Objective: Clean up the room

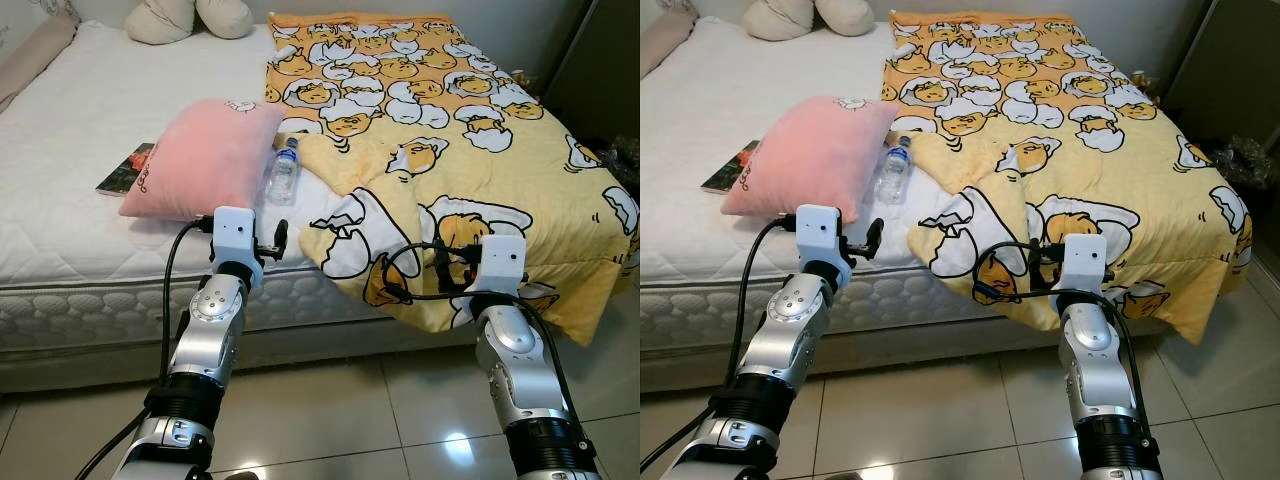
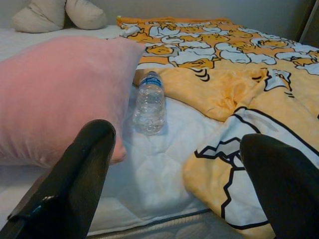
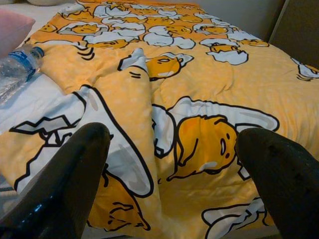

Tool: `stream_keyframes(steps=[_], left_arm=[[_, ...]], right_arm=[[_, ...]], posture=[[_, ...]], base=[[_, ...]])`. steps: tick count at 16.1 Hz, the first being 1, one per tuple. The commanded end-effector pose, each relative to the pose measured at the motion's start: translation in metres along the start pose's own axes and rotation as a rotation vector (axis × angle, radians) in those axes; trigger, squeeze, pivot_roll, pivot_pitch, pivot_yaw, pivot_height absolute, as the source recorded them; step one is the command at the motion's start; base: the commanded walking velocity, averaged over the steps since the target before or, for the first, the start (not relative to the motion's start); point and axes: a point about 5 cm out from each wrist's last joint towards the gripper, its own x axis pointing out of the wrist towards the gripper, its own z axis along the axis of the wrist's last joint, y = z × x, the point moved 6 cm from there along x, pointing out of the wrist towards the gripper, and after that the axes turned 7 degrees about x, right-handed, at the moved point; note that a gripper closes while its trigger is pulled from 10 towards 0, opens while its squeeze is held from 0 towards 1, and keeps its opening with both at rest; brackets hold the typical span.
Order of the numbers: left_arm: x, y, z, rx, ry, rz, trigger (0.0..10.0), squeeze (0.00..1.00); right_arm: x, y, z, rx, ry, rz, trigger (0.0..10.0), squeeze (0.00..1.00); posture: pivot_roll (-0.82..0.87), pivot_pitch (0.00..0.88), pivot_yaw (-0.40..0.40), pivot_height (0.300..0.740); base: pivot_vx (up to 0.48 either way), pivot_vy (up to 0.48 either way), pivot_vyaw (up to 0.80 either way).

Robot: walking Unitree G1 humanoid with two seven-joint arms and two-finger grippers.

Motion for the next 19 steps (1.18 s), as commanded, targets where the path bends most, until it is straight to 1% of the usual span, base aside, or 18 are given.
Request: stream_keyframes(steps=[1,7,8,9,10,11,12,13,14,16,17,19], left_arm=[[0.001,-0.001,-0.001,0.004,0.006,-0.004,10.0,0.00],[0.001,-0.001,-0.001,0.004,0.006,-0.004,10.0,0.00],[-0.001,-0.015,0.005,-0.030,-0.033,-0.042,10.0,0.00],[-0.002,-0.022,0.008,-0.046,-0.055,-0.057,10.0,0.00],[-0.002,-0.024,0.009,-0.045,-0.057,-0.061,10.0,0.00],[-0.003,-0.028,0.010,-0.025,-0.068,-0.073,10.0,0.00],[-0.004,-0.029,0.011,0.001,-0.071,-0.076,10.0,0.00],[-0.003,-0.028,0.009,0.047,-0.060,-0.072,10.0,0.00],[-0.003,-0.026,0.008,0.051,-0.059,-0.070,10.0,0.00],[-0.002,-0.020,0.006,0.014,-0.041,-0.052,10.0,0.00],[-0.001,-0.016,0.004,0.031,-0.025,-0.038,10.0,0.00],[0.000,-0.015,0.005,0.022,-0.031,-0.033,10.0,0.00]], right_arm=[[0.000,0.001,0.003,0.010,-0.005,0.005,10.0,0.00],[0.000,0.001,0.003,0.010,-0.005,0.005,10.0,0.00],[0.000,0.005,0.003,0.040,-0.019,0.012,10.0,0.00],[0.000,0.005,0.001,0.050,-0.020,0.010,10.0,0.00],[0.000,0.004,0.001,0.048,-0.021,0.010,10.0,0.00],[0.000,0.002,0.001,0.044,-0.021,0.006,10.0,0.00],[0.000,0.001,0.002,0.043,-0.025,0.001,10.0,0.00],[0.000,0.000,0.002,0.044,-0.028,-0.002,10.0,0.00],[0.000,0.001,0.002,0.048,-0.029,-0.004,10.0,0.00],[0.000,0.004,0.002,0.052,-0.031,0.000,10.0,0.00],[0.001,0.005,0.002,0.053,-0.034,0.004,10.0,0.00],[0.001,0.005,0.001,0.052,-0.036,-0.002,10.0,0.00]], posture=[[-0.01,0.000,-0.010,0.740],[-0.01,0.000,-0.010,0.740],[-0.01,0.000,-0.034,0.740],[-0.01,0.000,-0.034,0.740],[-0.01,0.000,-0.033,0.740],[-0.01,0.000,-0.033,0.740],[-0.01,0.000,-0.033,0.740],[0.00,0.000,-0.033,0.740],[0.00,0.000,-0.033,0.740],[0.01,0.000,-0.030,0.740],[0.01,0.000,-0.027,0.740],[0.01,0.000,-0.023,0.740]], base=[[0.000,0.000,0.00],[0.000,0.000,0.00],[0.000,0.000,0.00],[0.000,0.000,0.00],[0.000,0.000,0.00],[0.000,0.000,0.00],[0.000,0.000,0.00],[0.000,0.000,0.00],[0.000,0.000,0.00],[0.172,0.000,0.00],[0.450,0.000,0.00],[0.461,0.000,0.00]])
